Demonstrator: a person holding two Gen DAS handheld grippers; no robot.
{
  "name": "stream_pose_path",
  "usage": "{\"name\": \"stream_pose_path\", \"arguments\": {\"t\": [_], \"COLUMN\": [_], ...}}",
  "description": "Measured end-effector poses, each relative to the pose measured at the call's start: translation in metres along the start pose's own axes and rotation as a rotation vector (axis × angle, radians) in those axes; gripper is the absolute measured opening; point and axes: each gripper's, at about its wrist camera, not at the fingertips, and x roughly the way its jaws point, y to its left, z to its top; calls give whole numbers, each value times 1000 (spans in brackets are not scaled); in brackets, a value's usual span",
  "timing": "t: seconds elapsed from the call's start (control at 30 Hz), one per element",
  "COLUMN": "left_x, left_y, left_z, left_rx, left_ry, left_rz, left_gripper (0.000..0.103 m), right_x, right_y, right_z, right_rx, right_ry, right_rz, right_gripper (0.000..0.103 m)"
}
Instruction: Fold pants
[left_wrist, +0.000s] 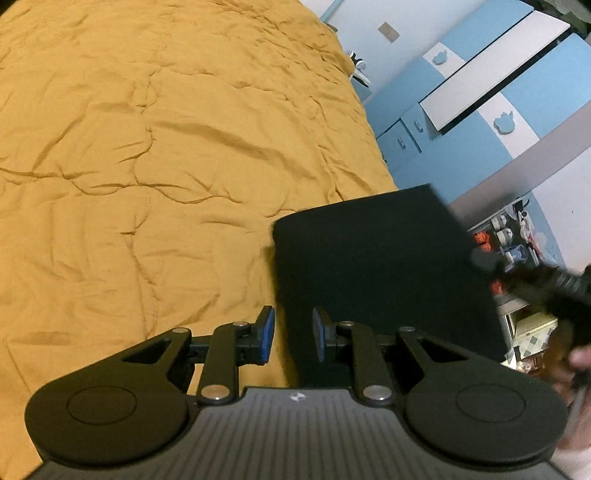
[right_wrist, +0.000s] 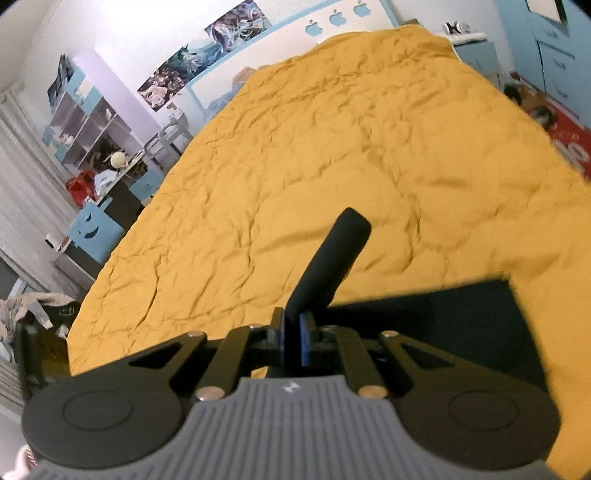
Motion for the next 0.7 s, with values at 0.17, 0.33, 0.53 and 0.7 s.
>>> {"name": "stream_pose_path", "arguments": {"t": [0.17,0.33,0.53,0.7], "left_x": [16,41,67,82], "left_y": [-3,-16,-29,-34], "left_z": [3,2,-3,-6], "left_rx": [30,87,143,179], "left_ry": [0,25,69,97], "left_rz": [-22,-20,-3,-4], "left_gripper": [24,24,24,24], "right_x": [-25,-25,-9,25], "right_y": [-29,-85,-141,-173], "right_z": [30,28,9,-11], "right_rx": [-1,61,114,132], "right_ry": [41,86,117,167], "right_rz": [-87,-170,-240,-288], "right_gripper": [2,2,2,2]}}
